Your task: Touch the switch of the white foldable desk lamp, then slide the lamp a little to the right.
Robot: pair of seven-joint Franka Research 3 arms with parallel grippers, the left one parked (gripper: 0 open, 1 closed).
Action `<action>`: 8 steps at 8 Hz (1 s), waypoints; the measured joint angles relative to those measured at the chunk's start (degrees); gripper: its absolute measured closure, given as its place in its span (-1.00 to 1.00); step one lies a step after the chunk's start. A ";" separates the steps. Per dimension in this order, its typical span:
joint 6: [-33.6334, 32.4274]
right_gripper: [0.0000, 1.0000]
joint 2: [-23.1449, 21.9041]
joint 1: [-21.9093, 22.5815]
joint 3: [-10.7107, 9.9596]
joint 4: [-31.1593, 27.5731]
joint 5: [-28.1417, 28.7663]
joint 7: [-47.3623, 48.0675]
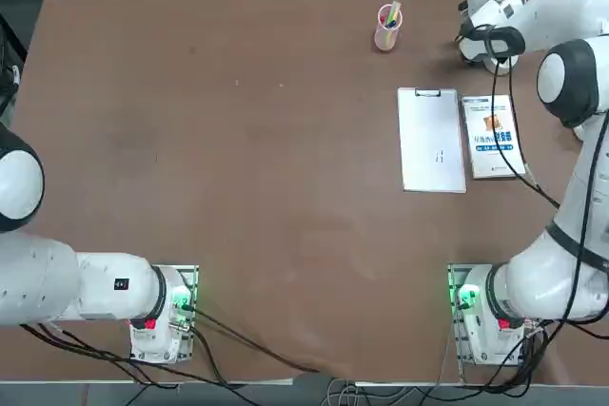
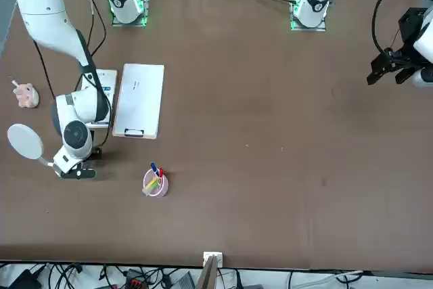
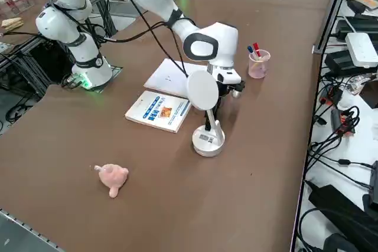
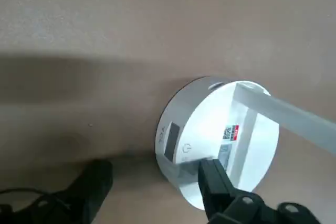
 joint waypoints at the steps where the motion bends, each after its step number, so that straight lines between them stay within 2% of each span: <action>1: 0.01 -1.00 0.00 -0.04 0.00 0.00 0.01 0.03; 8: 0.14 -1.00 0.11 -0.03 0.05 0.00 0.01 0.09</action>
